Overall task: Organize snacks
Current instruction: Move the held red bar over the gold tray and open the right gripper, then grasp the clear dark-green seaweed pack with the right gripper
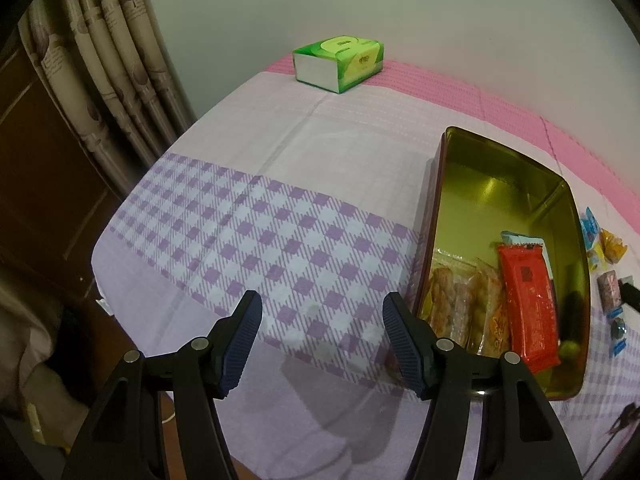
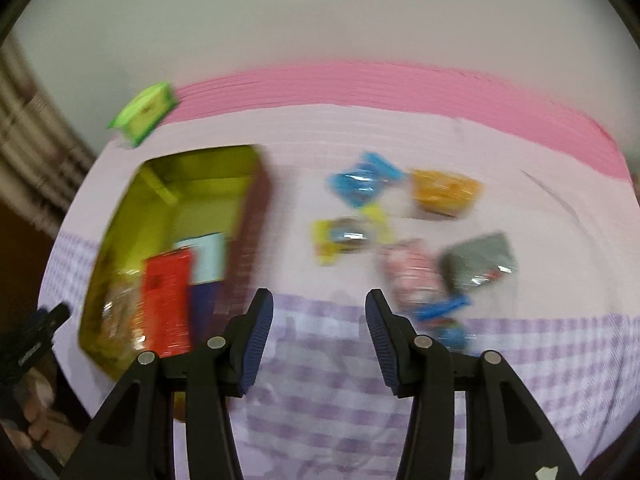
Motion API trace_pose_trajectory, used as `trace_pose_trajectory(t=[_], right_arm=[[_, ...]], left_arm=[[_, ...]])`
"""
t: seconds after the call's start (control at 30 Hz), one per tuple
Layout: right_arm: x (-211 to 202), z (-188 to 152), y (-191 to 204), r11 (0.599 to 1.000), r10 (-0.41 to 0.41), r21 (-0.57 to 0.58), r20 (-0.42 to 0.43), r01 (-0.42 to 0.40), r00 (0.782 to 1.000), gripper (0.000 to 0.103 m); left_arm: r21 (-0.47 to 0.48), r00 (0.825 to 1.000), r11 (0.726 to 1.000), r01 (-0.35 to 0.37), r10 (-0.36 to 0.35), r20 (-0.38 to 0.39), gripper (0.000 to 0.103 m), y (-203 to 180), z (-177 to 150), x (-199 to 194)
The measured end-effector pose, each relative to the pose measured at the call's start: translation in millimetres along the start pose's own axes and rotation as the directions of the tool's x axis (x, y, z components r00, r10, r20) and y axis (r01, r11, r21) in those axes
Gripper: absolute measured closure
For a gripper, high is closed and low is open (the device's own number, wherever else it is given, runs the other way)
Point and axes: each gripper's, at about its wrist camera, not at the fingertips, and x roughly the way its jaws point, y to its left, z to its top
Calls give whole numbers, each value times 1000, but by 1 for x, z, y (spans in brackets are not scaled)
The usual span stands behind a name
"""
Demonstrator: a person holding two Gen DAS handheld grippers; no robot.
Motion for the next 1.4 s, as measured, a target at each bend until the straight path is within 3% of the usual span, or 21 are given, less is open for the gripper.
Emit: trace_pose_trajectory(t=[0.2, 0.27, 0.43, 0.63, 0.87, 1.1, 1.4], right_arm=[[9, 15, -64, 981, -43, 186, -66, 55, 997, 56], [15, 19, -79, 967, -38, 249, -94, 60, 995, 52], [30, 28, -108, 907, -9, 414, -151, 72, 989, 49], [46, 36, -121, 849, -7, 516, -197, 110, 980, 43], [64, 44, -117, 856, -63, 490, -212, 162, 975, 43], [76, 55, -98, 926, -117, 337, -174, 171, 978, 56], [77, 45, -87, 977, -172, 101, -131, 185, 976, 69]], left_arm=[[1, 1000, 1000, 1, -1, -2, 39, 0, 0, 0], [2, 1000, 1000, 1, -1, -2, 39, 0, 0, 0], [3, 1000, 1000, 2, -2, -2, 39, 0, 1, 0], [3, 1000, 1000, 3, -3, -8, 39, 1, -1, 1], [5, 1000, 1000, -4, 5, -15, 39, 4, -1, 5], [18, 999, 999, -27, 28, -25, 39, 2, -2, 7], [10, 1000, 1000, 7, -7, -7, 39, -7, -1, 1]])
